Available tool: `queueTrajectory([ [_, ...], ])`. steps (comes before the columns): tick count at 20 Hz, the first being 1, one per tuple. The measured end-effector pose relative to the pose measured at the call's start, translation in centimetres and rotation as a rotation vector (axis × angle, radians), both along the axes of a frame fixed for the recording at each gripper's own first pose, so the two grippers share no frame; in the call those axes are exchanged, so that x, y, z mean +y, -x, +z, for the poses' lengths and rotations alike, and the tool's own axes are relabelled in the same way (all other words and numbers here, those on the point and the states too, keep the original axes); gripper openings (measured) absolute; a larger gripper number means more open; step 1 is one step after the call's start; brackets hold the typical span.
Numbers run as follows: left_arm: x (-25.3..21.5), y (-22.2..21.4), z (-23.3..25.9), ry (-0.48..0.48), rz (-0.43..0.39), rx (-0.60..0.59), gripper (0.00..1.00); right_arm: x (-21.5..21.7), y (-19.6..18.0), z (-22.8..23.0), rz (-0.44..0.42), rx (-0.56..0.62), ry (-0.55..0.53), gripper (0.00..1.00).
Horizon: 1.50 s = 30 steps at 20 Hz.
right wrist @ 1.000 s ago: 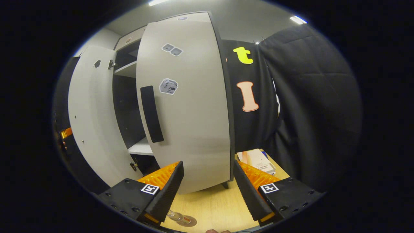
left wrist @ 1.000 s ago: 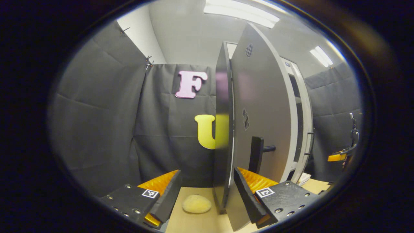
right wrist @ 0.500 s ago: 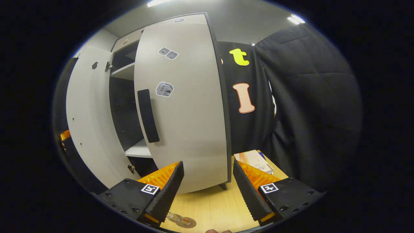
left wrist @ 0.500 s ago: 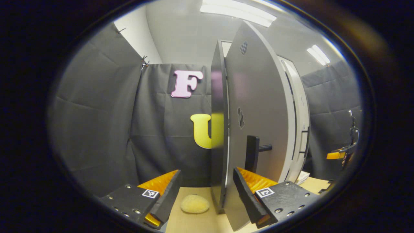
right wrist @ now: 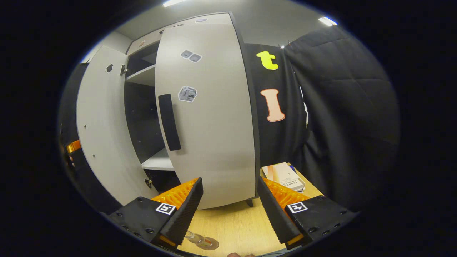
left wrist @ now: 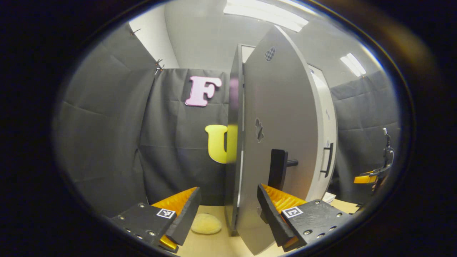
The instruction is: Grasp the bottle in the cabinet with the left hand and place it on the coaster, then close the right door with the right hand and the left door with the left hand.
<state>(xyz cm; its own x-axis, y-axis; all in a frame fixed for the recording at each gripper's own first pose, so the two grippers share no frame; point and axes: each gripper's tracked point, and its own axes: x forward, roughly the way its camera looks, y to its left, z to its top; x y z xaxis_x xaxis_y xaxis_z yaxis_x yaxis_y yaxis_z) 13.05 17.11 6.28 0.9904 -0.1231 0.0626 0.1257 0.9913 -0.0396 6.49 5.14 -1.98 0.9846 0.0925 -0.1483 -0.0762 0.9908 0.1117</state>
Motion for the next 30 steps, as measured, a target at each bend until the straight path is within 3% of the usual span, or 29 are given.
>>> queueTrajectory([
  [7, -1.6, 0.0, 0.3, -0.041, -0.012, -0.006, 0.93, -1.1, 0.6, 0.8, -0.035, -0.015, 0.012, 0.98],
  [13, -4.6, -0.5, -0.1, 0.024, -0.050, 0.004, 0.92, -2.4, 1.4, 1.4, -0.067, -0.008, 0.030, 0.98],
  [18, -8.1, -0.3, -1.0, 0.070, -0.138, 0.050, 0.94, -3.2, 2.0, 2.2, -0.077, -0.019, 0.024, 0.98],
  [23, -7.6, -0.7, -0.7, -0.006, -0.098, 0.012, 0.93, -4.8, 2.9, 1.8, -0.103, -0.018, 0.055, 0.98],
  [30, -5.8, 1.4, -2.4, 0.034, -0.018, 0.014, 0.93, -6.2, 2.4, 1.9, -0.153, -0.043, 0.066, 0.98],
])
